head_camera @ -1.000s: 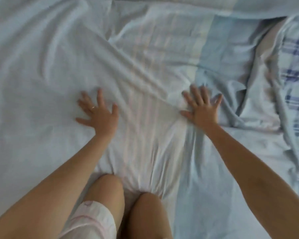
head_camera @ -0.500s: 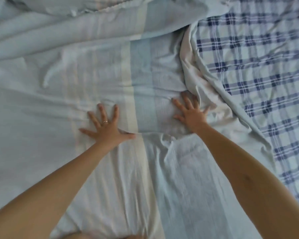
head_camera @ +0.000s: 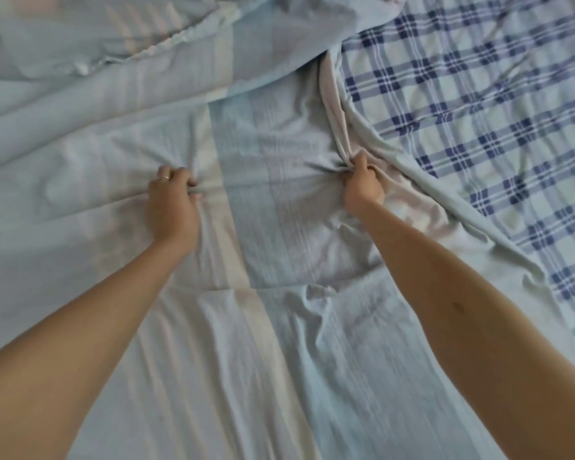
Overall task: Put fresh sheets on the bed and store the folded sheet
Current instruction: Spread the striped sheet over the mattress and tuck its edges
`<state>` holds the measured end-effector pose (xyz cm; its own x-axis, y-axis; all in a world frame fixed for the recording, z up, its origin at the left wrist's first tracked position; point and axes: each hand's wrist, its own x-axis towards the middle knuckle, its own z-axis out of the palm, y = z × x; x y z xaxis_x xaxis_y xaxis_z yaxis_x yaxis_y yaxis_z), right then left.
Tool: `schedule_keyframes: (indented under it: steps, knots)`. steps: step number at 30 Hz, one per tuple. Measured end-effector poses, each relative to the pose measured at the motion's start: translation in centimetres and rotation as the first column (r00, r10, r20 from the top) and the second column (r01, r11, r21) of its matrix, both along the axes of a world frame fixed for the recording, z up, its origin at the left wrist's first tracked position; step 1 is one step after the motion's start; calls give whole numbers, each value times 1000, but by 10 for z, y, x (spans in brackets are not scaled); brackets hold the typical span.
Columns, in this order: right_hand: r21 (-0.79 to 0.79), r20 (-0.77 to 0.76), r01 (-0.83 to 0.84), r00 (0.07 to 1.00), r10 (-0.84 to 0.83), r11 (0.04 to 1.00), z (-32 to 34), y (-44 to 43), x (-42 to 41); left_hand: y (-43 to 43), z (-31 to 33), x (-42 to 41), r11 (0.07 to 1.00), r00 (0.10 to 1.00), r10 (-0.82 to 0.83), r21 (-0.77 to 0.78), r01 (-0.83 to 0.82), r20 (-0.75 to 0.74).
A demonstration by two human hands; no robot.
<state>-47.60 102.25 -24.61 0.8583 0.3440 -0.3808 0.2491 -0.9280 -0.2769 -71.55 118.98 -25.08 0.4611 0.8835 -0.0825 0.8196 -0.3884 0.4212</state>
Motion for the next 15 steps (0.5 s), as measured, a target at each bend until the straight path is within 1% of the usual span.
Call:
schedule_keyframes:
  steps: [1,3,5,6,8,10,12,15]
  knots:
    - [40,5,36,999,-36,999,-2,1,-1,3,-1,1,998,997,-67,12,66,25]
    - [181,75,100,991,-115,978,1,11,4,9,-2,2,988,988,-148,45,147,32]
    - [297,158,84,978,-136,951,11,29,15,15,-4,1,980,982,-179,101,172,66]
    - [317,187,73,973,-137,946,16,39,22,17,-5,1,978,981,-176,124,165,80]
    - [328,177,119,967,-185,937,17,55,37,21,-6,10,981,987,-129,154,115,90]
    - [310,169,183,955,-243,933,3,63,48,29,-15,24,975,995,-81,211,68,57]
    - [272,258,144,942,-217,951,-15,59,48,34,-26,30,963,996,-89,252,93,-28]
    - [277,440,91,873,-210,957,-42,55,52,45,-46,39,948,995,-50,310,73,-82]
